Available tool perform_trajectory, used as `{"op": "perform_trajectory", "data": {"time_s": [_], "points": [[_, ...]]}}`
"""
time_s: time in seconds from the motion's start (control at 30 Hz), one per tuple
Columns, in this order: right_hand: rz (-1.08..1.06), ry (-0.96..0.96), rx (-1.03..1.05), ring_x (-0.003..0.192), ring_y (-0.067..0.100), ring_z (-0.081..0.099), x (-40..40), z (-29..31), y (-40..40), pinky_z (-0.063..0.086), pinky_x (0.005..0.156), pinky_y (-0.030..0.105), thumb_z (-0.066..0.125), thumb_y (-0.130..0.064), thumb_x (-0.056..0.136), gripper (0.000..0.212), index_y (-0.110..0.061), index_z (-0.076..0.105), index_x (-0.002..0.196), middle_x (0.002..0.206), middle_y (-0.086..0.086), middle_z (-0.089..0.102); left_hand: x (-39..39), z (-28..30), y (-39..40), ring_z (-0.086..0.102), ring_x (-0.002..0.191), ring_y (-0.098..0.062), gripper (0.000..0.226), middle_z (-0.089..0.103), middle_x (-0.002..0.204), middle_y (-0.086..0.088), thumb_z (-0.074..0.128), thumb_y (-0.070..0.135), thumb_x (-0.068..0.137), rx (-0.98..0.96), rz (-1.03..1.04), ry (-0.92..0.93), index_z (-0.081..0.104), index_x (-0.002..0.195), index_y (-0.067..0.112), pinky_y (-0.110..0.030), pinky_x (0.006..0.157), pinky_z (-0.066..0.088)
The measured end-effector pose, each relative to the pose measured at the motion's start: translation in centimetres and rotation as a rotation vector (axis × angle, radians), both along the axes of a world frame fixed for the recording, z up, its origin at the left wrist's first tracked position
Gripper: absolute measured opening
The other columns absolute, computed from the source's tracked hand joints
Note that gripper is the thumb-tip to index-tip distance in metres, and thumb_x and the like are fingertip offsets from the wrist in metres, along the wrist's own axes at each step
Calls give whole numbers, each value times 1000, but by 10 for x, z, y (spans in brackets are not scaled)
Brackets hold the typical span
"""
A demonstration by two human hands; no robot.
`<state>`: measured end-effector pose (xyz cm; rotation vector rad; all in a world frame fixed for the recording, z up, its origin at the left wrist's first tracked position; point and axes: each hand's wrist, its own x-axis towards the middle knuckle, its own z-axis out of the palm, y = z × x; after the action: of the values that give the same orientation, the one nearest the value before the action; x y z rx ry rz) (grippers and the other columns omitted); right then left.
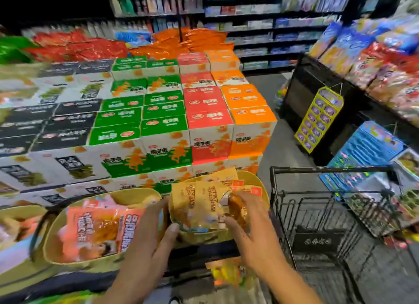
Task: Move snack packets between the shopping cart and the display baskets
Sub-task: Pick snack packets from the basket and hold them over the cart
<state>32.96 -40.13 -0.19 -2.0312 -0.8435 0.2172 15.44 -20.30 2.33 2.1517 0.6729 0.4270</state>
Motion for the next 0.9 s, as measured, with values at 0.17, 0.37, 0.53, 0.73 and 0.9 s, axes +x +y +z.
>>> {"op": "perform_trajectory", "data": {"time_s": [0.17,0.37,0.53,0.73,0.9], "points": [[102,-122,-349,134,20,49,34,-12,95,45,107,37,69,-17,87,62,-29,51,145,145,-7,52,-14,-1,70,41,127,14,52,38,135,45,42,62,98,5,-8,38,40,146,41,-18,99,34],[249,29,-733,135,30,54,84,0,137,54,102,51,65,-11,79,66,-33,59,141,148,1,57,-5,-10,115,44,123,18,47,48,133,39,39,72,95,-11,-145,49,41,138,51,-17,96,39],[262,-74,-841,135,31,51,88,-3,123,47,103,39,70,-19,86,62,-26,58,147,147,4,56,10,-24,128,54,122,2,44,48,134,28,37,71,93,28,-219,75,41,133,55,-32,100,48],[269,78,-999,133,29,57,91,2,114,57,97,39,74,-18,89,74,-36,47,156,158,4,50,64,-31,123,40,120,17,38,43,131,31,60,38,96,181,-431,46,50,132,44,-1,100,28],[314,-78,-1045,80,21,61,81,21,98,51,66,33,72,-19,95,7,-26,68,93,87,-3,61,137,-38,104,46,124,-5,31,49,133,18,54,26,99,211,-588,112,53,127,40,-26,106,40]]}}
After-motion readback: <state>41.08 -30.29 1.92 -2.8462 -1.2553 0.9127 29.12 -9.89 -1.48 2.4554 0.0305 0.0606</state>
